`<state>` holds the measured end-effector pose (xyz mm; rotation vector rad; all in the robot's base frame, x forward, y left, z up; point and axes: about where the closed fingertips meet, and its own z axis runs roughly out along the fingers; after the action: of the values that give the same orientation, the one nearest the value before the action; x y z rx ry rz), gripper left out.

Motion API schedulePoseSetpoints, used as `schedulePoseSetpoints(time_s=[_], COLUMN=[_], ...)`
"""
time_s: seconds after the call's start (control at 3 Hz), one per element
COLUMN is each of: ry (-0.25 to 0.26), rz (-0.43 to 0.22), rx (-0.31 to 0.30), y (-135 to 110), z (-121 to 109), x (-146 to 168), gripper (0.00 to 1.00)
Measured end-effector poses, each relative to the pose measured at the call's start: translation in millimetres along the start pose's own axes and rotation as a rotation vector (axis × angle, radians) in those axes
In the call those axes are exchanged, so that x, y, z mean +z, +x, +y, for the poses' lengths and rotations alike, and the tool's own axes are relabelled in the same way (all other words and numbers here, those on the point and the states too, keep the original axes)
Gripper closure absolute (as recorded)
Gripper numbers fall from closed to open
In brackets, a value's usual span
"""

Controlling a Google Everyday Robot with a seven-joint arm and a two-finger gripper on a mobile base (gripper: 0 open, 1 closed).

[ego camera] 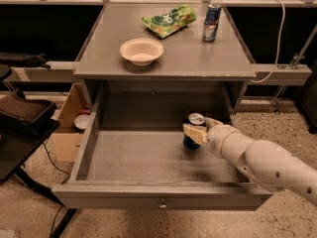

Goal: Place pepsi can into top drawer

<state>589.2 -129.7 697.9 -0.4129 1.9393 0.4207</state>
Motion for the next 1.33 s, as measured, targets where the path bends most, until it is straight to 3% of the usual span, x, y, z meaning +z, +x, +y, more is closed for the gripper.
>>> schedulePoseSetpoints(time_s=[0.33,0.67,1.0,1.33], ry=[0.026,0.020,0.020,0.020], rz=[-0.015,-0.012,-0.012,-0.012], rx=[0.009,0.006,0.006,0.006], y=[-5.0,-5.5,-5.5,-5.5], z=[-8.0,-6.0,-6.0,-6.0], x=[3.8,3.4,3.4,3.4], gripper=[0.75,0.44,0.19,0.00])
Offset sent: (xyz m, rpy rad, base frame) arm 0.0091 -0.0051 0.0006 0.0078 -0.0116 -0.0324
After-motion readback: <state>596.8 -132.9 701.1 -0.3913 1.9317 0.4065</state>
